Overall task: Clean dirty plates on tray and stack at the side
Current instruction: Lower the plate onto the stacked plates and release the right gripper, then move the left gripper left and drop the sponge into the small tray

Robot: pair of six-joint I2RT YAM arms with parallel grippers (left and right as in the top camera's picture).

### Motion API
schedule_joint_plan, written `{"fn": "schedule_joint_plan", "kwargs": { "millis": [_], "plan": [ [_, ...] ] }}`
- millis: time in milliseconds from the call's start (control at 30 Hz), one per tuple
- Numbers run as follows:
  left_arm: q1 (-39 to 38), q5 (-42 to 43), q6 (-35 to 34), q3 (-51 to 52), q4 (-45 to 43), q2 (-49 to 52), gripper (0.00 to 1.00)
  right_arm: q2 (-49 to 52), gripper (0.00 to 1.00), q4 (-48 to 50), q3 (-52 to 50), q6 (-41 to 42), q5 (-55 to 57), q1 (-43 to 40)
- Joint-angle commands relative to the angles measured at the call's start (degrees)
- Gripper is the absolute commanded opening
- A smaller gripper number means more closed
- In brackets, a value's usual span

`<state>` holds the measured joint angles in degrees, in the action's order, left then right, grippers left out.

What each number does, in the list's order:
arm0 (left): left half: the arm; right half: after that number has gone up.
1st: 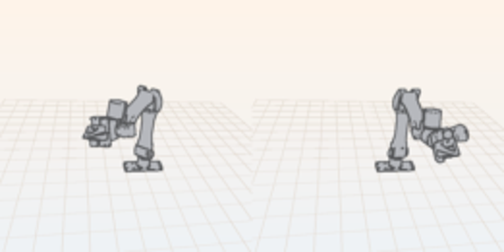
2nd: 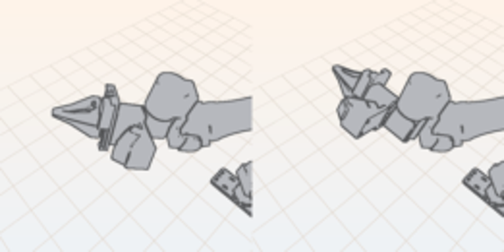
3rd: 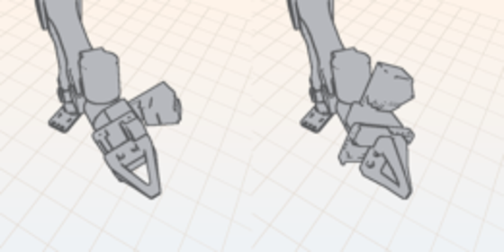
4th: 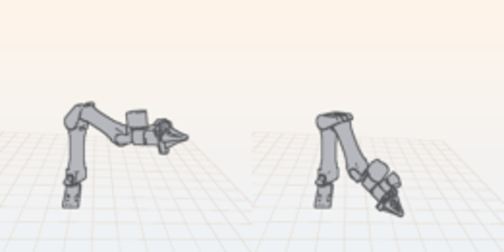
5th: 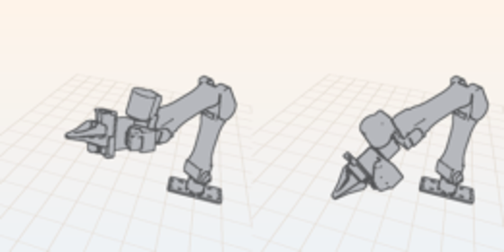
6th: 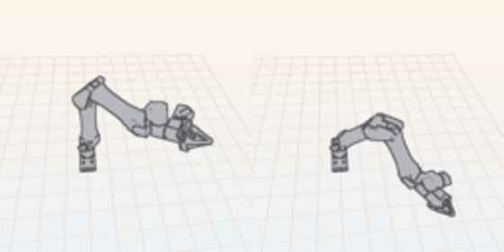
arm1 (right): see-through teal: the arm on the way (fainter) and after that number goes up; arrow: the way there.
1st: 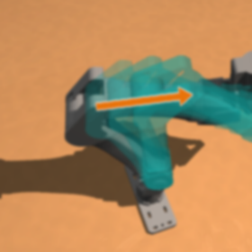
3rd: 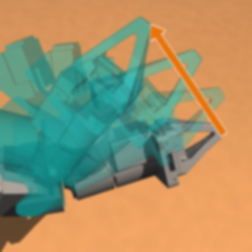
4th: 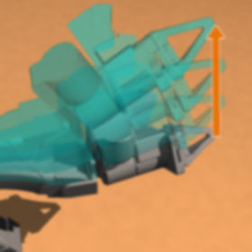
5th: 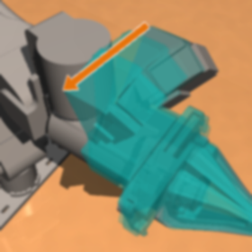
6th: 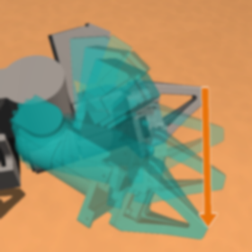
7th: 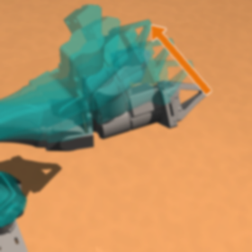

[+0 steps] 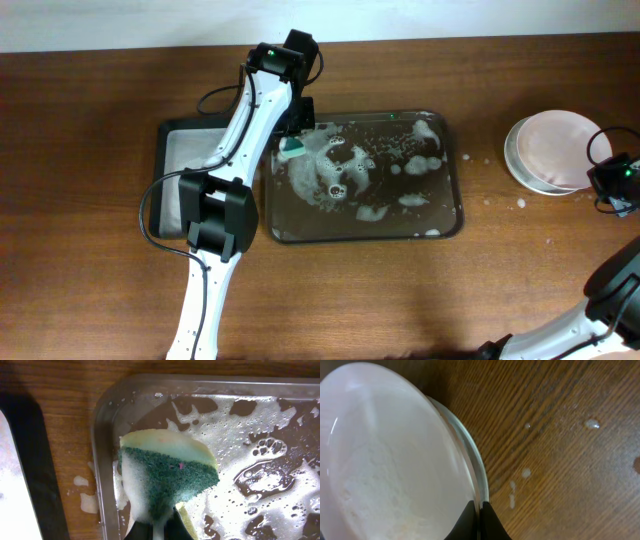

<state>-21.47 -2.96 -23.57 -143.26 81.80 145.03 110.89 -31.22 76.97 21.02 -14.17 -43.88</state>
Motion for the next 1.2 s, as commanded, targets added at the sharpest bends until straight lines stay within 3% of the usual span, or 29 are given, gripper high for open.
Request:
{"fn": "schedule_joint_plan", "kwargs": {
  "millis": [0, 100, 167, 233, 300, 433, 667, 900, 1167],
  "plan": [
    [-0.2, 0.4, 0.5, -1.2, -0.3, -2.2, 0.01, 1.0, 0.04, 1.2, 0.8, 0.4, 0.5, 0.6],
    [-0.2, 0.4, 0.5, -1.2, -0.3, -2.2, 0.01, 1.0, 0.09, 1.5, 0.8, 0.5, 0.5, 1.0],
    [-0.2, 0.4, 0.5, -1.2, -0.3, -2.2, 0.01, 1.0, 0.24, 1.5, 0.8, 0.4, 0.8, 1.4],
    [-0.2, 0.4, 0.5, -1.2, -0.3, -2.2, 0.01, 1.0, 0.47, 1.4, 0.8, 0.4, 0.9, 1.7],
    [-0.2, 0.4, 0.5, -1.2, -0.3, -2.2, 0.01, 1.0, 0.54, 1.5, 0.8, 0.4, 0.8, 1.9],
    [-0.2, 0.4, 0.6, -1.2, -0.3, -2.2, 0.01, -0.3, 0.6, 1.1, 0.9, 0.3, -5.0, 1.9],
    [0.8, 0.2, 2.4, -1.2, 3.4, -6.8, 0.01, -12.0, 0.66, -5.5, 0.9, -0.8, -12.3, 3.5],
    [2.8, -9.4, 3.1, -1.2, 14.9, -11.2, 0.01, -17.2, 0.73, -11.6, 0.9, -5.8, -12.2, 13.4],
    [8.3, -8.4, 6.0, -0.9, 15.0, -11.2, 0.01, -14.9, 0.74, -12.8, 0.8, -7.5, -12.0, 24.1]
  ]
}}
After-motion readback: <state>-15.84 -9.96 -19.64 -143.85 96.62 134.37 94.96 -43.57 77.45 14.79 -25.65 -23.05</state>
